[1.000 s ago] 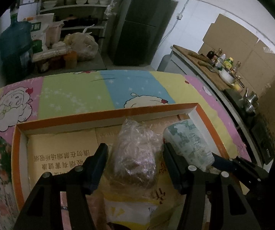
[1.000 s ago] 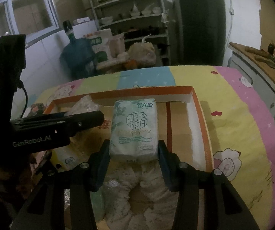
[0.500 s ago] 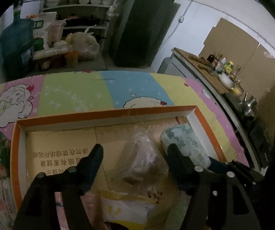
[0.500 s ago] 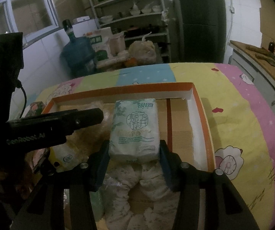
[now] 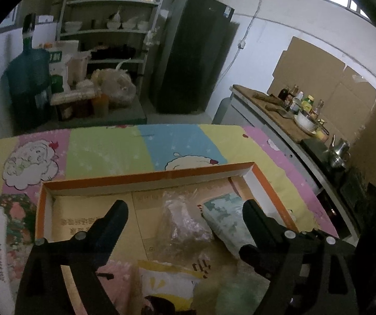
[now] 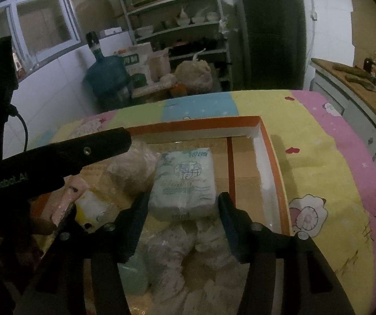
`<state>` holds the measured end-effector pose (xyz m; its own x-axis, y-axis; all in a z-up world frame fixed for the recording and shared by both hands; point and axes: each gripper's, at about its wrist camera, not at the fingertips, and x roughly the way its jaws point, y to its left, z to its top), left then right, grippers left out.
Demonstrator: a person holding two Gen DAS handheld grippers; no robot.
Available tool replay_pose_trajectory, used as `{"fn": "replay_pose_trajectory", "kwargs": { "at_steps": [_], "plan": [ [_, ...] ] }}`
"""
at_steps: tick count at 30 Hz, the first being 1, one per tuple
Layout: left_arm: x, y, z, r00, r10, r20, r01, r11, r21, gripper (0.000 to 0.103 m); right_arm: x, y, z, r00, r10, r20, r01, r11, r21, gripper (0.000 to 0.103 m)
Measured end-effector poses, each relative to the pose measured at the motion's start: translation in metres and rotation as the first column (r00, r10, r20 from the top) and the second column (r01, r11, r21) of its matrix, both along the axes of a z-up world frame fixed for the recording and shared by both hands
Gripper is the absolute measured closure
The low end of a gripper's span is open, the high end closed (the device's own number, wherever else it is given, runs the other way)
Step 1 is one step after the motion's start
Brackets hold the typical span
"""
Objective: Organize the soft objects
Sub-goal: 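Open the left tool on the bagged item while the right tool releases the tissue pack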
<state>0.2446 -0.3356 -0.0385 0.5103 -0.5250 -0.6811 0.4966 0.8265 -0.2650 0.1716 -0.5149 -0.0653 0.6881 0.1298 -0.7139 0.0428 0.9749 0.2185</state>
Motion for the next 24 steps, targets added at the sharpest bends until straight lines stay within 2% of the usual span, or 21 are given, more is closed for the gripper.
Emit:
{"fn": "replay_pose_trajectory", "kwargs": {
  "at_steps": [5,8,12,17,24],
  "plan": [
    [-0.013,0.003,0.014,0.999,-0.004,0.048,0.003,1.000,0.005,0.014,-0.011,0.004,0.012,0.999,-0.018,0.029,0.018,1.000,-0.016,0.041],
    [-0.022,0.008,0.023,0.998,-0.006,0.068,0.008,1.000,-0.018,0.014,-0.019,0.009,0.020,0.998,-0.031,0.056,0.033,0.999,-0.029,0.037],
    [-0.039,0.019,0.036,0.995,-0.006,0.096,0.011,0.999,-0.048,0.014,-0.035,0.017,0.032,0.993,-0.063,0.104,0.069,0.996,-0.051,0.036],
    [-0.061,0.036,0.049,0.991,0.002,0.132,0.004,0.999,-0.043,0.014,-0.055,0.030,0.045,0.979,-0.110,0.169,0.121,0.991,-0.057,0.036],
    [-0.102,0.068,0.066,0.966,0.019,0.259,-0.010,0.999,-0.035,0.014,-0.079,0.052,0.059,0.963,-0.136,0.232,0.151,0.988,-0.045,0.036]
  ]
}}
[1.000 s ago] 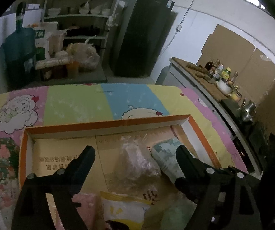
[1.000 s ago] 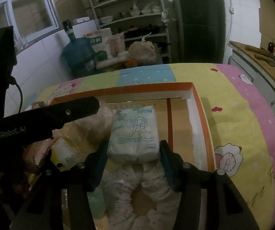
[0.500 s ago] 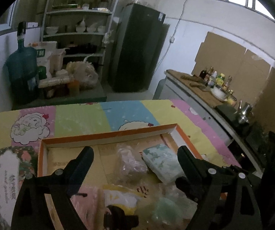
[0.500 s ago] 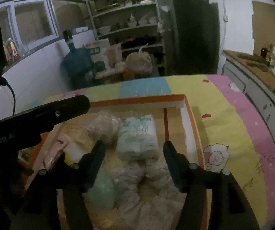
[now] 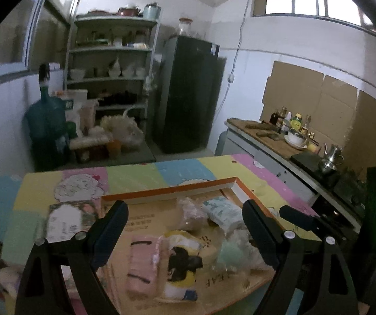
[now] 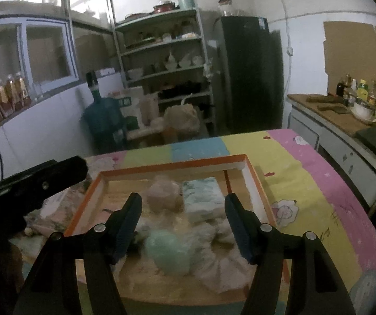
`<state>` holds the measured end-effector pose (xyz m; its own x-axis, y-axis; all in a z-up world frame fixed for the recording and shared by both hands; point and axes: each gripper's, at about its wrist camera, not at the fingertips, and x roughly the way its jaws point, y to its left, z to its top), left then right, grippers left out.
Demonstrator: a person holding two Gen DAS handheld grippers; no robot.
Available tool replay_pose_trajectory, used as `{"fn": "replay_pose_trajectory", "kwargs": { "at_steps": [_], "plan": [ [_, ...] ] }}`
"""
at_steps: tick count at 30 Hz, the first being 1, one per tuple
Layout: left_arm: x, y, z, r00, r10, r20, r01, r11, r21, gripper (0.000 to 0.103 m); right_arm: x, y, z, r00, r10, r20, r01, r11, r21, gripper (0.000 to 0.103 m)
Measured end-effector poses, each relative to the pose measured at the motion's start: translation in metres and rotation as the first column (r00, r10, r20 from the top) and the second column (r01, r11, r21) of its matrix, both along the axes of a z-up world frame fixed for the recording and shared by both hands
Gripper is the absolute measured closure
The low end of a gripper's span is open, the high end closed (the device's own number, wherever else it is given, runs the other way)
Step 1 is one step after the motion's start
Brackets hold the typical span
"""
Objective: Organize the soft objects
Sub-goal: 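Open the left tool on the bagged item while the right tool releases the tissue pack, then withdraw both tools from the tray toward the pink bunny plush and tissue pack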
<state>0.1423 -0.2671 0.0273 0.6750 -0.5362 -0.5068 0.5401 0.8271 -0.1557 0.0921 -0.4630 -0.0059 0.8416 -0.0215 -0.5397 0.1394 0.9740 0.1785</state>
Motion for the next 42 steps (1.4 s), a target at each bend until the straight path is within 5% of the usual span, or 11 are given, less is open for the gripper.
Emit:
{"fn": "replay_pose_trajectory", "kwargs": {
  "at_steps": [11,20,42],
  "plan": [
    [-0.041,0.061,0.010,0.994,0.109,0.031,-0.108,0.994,-0.019,0.014,-0.035,0.043,0.016,0.998,-0.006,0.060,0.005,1.000,0.023,0.035],
    [-0.074,0.119,0.006,0.965,0.227,0.130,-0.232,0.973,0.019,0.015,-0.055,0.095,0.015,0.998,0.018,0.063,-0.019,1.000,0.014,0.031],
    [-0.098,0.286,-0.037,0.912,0.410,0.009,-0.410,0.912,-0.022,0.014,-0.057,0.214,-0.003,0.986,0.167,-0.004,-0.167,0.986,-0.006,0.029]
  ]
}}
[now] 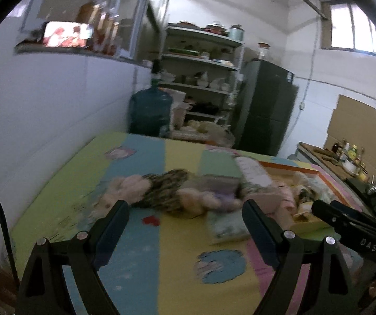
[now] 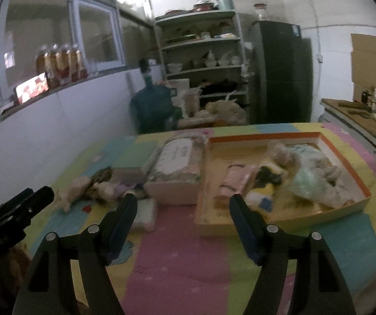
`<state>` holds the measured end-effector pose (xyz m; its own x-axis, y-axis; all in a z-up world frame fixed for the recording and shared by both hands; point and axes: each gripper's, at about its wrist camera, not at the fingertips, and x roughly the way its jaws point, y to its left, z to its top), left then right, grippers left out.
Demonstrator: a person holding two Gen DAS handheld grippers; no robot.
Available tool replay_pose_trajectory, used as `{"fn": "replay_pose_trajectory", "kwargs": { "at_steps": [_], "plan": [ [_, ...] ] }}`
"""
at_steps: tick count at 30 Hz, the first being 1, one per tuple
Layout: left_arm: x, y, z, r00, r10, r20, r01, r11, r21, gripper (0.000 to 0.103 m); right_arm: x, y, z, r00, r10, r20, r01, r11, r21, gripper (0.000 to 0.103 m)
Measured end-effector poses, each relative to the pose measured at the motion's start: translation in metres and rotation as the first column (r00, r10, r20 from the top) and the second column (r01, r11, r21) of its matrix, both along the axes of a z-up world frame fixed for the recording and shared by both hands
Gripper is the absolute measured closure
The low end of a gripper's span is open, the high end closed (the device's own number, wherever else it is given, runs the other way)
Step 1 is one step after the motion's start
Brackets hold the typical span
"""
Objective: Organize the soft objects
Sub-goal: 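Withdraw both tools from the tray toward the pink bunny plush and tissue pack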
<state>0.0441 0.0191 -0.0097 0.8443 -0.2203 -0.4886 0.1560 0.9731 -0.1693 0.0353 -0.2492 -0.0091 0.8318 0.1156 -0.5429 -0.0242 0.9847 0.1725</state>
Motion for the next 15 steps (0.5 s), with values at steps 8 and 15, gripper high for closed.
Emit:
{"fn": "replay_pose_trajectory", "kwargs": {
  "at_steps": [8,15],
  "plan": [
    [0.003,0.042,-0.021,0.998,0.052,-0.042,-0.053,0.998,-0.026,0.014,0.022,0.039,-0.024,0.993,0.090,-0.077,-0.089,0.996,0.020,0.029],
    [0.013,0.064,-0.033,0.995,0.068,-0.073,-0.072,0.996,-0.044,0.014,0.055,0.058,-0.055,0.974,0.164,-0.158,-0.154,0.985,0.074,0.029]
  ]
}}
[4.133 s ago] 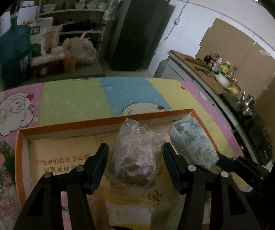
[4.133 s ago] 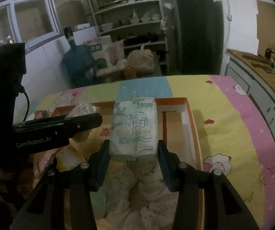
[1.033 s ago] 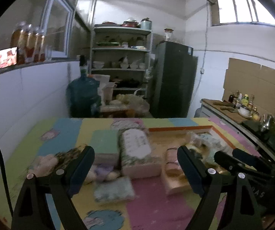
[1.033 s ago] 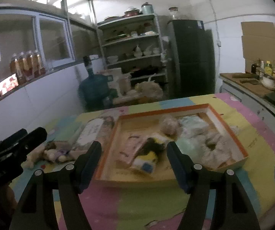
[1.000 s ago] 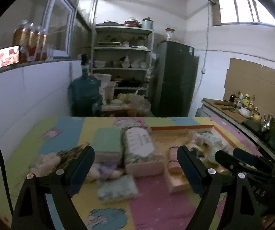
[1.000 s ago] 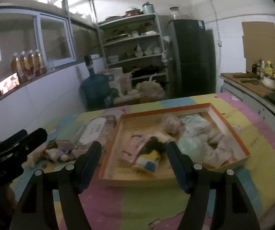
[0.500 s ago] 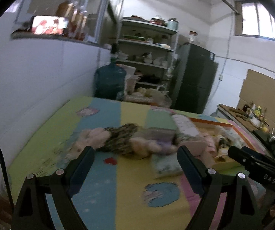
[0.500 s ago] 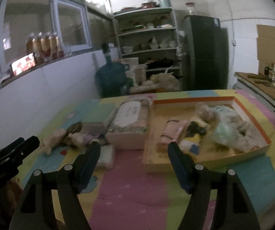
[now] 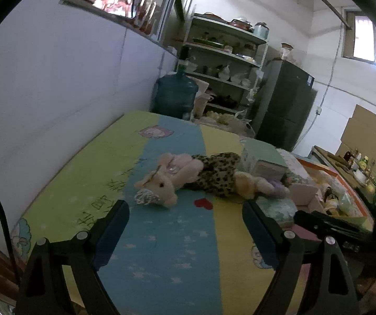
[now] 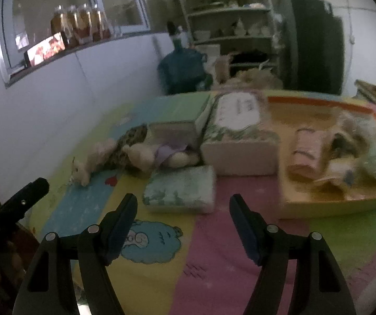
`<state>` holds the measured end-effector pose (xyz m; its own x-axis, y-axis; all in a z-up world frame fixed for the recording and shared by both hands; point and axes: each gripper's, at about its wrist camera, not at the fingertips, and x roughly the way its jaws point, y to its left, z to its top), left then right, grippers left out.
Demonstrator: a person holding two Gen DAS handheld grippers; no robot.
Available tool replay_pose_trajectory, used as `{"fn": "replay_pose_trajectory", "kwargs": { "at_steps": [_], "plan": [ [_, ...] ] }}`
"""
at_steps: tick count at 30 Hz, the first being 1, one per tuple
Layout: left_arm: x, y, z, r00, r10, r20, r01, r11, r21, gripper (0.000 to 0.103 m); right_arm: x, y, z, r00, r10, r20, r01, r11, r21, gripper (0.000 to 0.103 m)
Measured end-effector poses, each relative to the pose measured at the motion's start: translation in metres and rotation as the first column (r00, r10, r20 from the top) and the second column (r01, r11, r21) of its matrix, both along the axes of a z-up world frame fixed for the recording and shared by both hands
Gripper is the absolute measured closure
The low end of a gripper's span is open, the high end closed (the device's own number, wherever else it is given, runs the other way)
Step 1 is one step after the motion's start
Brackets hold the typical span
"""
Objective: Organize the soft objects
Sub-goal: 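Withdraw both tools from the tray toward the pink bunny plush and tissue pack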
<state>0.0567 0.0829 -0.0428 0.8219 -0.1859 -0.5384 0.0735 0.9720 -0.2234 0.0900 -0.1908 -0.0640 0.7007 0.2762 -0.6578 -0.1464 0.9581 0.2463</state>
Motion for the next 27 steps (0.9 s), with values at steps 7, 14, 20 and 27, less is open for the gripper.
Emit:
{"fn": "replay_pose_trajectory", "kwargs": {
  "at_steps": [7,14,20,27],
  "plan": [
    [0.009,0.013,-0.009,1.000,0.018,-0.020,-0.018,1.000,-0.011,0.014,0.023,0.003,-0.026,0.993,0.076,-0.089,-0.069,0.995,0.073,0.029],
    [0.017,0.013,-0.017,0.999,0.007,-0.042,-0.008,1.000,-0.020,0.015,-0.020,0.041,-0.012,0.917,0.396,-0.054,-0.388,0.914,0.120,0.029],
    [0.028,0.010,-0.014,0.998,-0.059,-0.038,0.059,0.998,-0.007,0.015,-0.018,0.036,0.000,0.966,0.257,0.043,-0.250,0.961,-0.118,0.029],
    [0.068,0.013,-0.015,0.984,-0.165,-0.074,0.168,0.985,0.034,0.015,0.007,0.041,-0.016,0.969,0.247,0.003,-0.244,0.959,-0.147,0.029]
  ]
}}
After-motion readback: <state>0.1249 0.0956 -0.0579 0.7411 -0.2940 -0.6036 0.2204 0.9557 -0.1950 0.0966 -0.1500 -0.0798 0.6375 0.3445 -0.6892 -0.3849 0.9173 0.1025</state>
